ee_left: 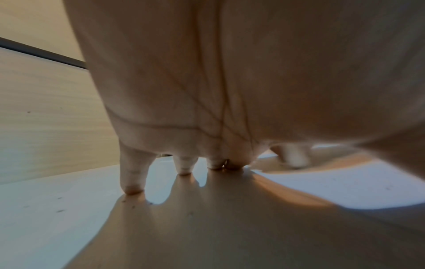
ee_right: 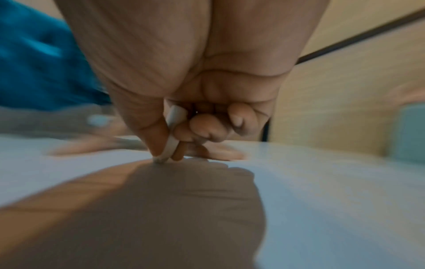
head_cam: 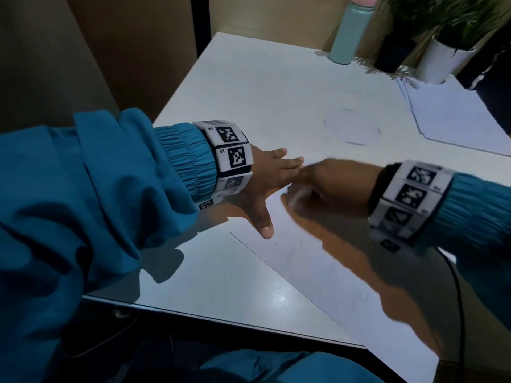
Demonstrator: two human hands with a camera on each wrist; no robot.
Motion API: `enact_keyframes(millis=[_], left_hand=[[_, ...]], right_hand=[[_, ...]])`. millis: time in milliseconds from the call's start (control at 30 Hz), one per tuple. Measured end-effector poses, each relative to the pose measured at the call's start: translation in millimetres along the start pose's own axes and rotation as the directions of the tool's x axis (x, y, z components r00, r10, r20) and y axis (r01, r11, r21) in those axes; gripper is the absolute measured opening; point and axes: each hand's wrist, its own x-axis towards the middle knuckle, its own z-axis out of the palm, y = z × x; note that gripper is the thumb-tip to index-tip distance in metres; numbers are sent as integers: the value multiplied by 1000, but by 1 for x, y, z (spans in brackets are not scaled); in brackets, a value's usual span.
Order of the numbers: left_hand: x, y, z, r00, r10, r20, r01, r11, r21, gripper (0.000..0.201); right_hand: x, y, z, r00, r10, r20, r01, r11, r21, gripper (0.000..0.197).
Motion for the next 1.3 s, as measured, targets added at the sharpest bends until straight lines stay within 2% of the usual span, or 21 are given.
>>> enact_keyframes(millis=[67,133,267,333,367,433,500,533,600,633,733,800,867,933,967,1000,1100,1133,1200,1233,1300], left_hand=[[0,1,-1,1000,1,-7,-1,1000,-5,142],[-2,1,-1,1000,-1,-6,1,1000,-10,142],[-3,0,0,1000,-8,-7,8,1000,8,145],[-3,1,0,1000,-8,-7,8,1000,-18,142],[-3,2,-1,1000,-9,-11,9,1000,-22,141],[-3,2,-2,1000,-7,-5,7,1000,-12,140],[-3,1,-2,1000,-14,-2,14,1000,-12,141],[-3,0,-2,1000,-12,-3,12,1000,-14,142],[-3,-1,0,1000,-5,-5,5,1000,-7,144],[-3,-2,0,1000,-4,-6,4,1000,-7,144],[-1,-1,-1,1000,3,-1,-3,1000,-22,143],[-1,-1,-1,1000,0,0,0,1000,-16,143],[-2,-1,-1,1000,-7,-1,7,1000,-3,142],[-3,-1,0,1000,-12,-2,12,1000,-2,143],[-3,-1,1,1000,-15,-6,15,1000,-5,144],[-4,-1,1,1000,-16,-10,16,1000,-12,144],[-3,-1,1,1000,-10,-16,9,1000,-23,143],[-3,-1,1,1000,-9,-17,9,1000,-26,143],[-2,-2,2,1000,-14,-22,13,999,-32,145],[-2,-1,3,1000,-14,-19,14,1000,-23,145],[-3,-1,3,1000,-18,-24,18,1000,-13,145]], right_hand=[[7,17,-7,995,50,-81,-50,999,5,26],[2,8,0,998,30,-54,-32,999,-33,23],[-20,-28,14,976,-186,113,182,982,43,30],[-8,-10,7,987,-111,118,107,993,44,42],[1,4,3,994,-25,109,23,1000,18,44],[9,23,-4,997,35,71,-31,998,-52,41],[4,14,5,998,-13,55,15,999,-52,38],[-3,0,12,994,-83,64,86,996,-40,37],[-17,-20,16,975,-188,122,187,982,20,36],[-17,-20,16,969,-194,150,190,981,44,36],[2,13,3,995,-75,60,70,995,73,23],[4,21,5,1000,-30,-10,30,999,-11,32],[-8,-2,14,994,-110,14,110,994,-23,50],[-22,-19,24,963,-251,93,254,967,-21,45],[-22,-18,21,957,-264,120,269,963,-28,40],[-16,-8,15,969,-228,95,233,971,-51,37],[0,28,-4,998,8,60,-3,997,-81,26],[-2,27,-1,998,-7,59,12,997,-82,27],[-13,6,12,988,-147,44,150,985,-82,43],[-22,-7,16,982,-173,76,176,984,-28,45],[-23,-5,16,974,-184,129,188,982,-18,34]])
